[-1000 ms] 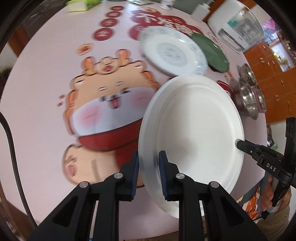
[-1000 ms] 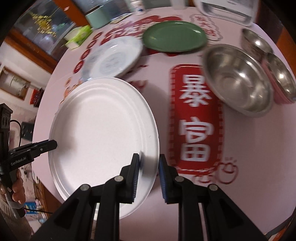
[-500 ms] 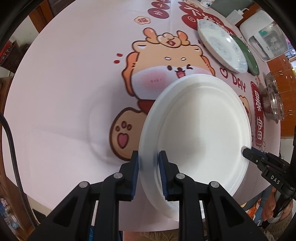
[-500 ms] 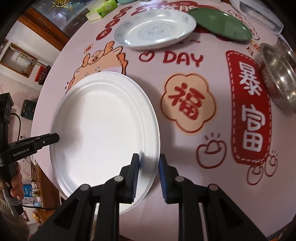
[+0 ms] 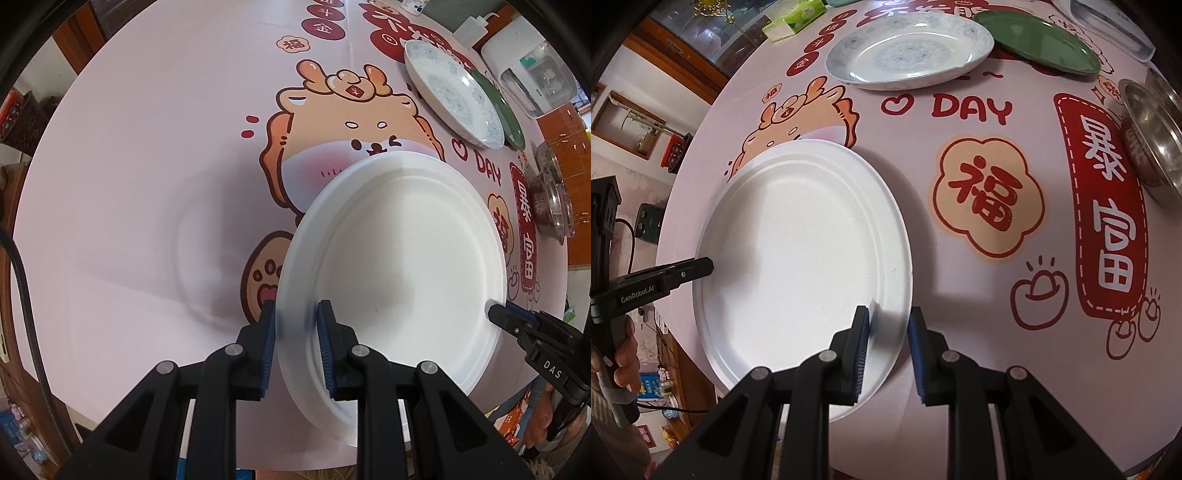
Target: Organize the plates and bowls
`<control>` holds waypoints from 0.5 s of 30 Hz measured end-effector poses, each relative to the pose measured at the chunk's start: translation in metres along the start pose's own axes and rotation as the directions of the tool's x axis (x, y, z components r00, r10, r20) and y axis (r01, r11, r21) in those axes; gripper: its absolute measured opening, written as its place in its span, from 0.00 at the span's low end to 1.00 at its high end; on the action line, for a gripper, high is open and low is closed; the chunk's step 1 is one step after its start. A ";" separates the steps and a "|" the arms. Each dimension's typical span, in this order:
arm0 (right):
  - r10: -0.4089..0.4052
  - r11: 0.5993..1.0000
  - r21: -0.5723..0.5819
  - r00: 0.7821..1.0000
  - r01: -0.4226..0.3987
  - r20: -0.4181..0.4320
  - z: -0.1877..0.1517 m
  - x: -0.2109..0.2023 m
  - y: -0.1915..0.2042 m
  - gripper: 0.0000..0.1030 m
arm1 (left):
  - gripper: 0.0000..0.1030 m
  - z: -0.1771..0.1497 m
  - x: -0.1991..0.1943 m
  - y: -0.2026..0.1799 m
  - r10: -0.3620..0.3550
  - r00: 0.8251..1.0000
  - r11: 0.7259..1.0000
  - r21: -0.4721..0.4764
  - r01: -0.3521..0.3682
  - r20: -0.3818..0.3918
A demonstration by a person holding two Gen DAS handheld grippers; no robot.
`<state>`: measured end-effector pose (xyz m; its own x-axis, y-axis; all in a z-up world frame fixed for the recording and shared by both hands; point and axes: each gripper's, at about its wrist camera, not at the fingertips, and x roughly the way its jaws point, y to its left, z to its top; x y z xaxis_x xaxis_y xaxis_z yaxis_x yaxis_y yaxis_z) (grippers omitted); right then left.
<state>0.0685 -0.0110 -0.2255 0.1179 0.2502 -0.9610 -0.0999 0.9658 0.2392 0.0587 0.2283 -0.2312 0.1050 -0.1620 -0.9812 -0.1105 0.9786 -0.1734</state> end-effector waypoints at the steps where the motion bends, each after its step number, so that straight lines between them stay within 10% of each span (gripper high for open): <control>1: 0.000 1.000 0.002 1.000 0.000 -0.003 0.000 0.001 0.000 0.21 | 0.19 0.000 0.000 0.001 0.001 1.000 1.000 0.001 -0.001 -0.001; 15: -0.018 1.000 -0.019 1.000 0.018 -0.023 0.001 0.008 0.004 0.23 | 0.20 0.004 0.009 0.008 0.012 1.000 1.000 0.002 -0.012 -0.015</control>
<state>0.0699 -0.0049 -0.2317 0.0969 0.2309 -0.9681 -0.1164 0.9687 0.2193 0.0631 0.2351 -0.2409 0.0886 -0.1521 -0.9844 -0.1099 0.9807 -0.1615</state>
